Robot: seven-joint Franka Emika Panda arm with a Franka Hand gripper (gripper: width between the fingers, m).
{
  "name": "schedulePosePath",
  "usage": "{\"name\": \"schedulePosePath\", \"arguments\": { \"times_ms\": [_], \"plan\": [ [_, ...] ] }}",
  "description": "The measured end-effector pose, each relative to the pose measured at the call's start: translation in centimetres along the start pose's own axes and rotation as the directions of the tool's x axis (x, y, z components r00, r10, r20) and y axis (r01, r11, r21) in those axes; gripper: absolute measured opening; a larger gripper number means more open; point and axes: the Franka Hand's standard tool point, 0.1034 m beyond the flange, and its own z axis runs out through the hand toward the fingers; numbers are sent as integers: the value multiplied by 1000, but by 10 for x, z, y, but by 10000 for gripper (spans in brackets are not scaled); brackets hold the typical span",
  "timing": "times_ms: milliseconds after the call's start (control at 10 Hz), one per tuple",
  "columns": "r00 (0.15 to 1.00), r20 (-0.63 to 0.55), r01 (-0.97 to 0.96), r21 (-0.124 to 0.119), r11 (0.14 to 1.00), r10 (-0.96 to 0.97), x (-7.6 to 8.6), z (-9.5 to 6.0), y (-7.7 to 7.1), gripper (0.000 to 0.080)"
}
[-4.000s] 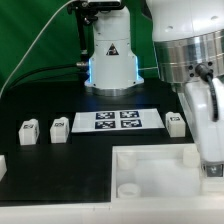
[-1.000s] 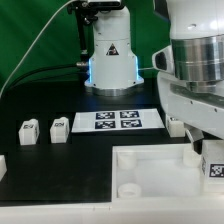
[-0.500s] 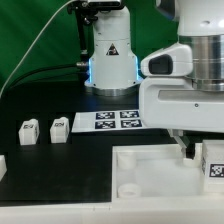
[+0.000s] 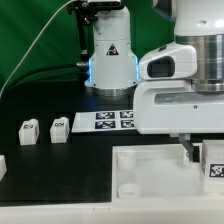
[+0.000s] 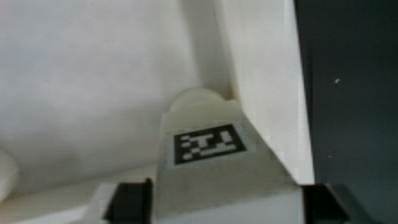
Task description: Assemble one leg
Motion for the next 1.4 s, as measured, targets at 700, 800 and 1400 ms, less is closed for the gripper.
{"name": "schedulePosePath", "arguments": {
  "times_ms": [700,800,1400],
  "plan": [
    [418,30,-908,10,418,908,1,1,2,294],
    [287,47,-958,11,287,957,1,1,3,294],
    [-59,52,-998,-1,-59,997,1,1,-1,294]
  ]
}}
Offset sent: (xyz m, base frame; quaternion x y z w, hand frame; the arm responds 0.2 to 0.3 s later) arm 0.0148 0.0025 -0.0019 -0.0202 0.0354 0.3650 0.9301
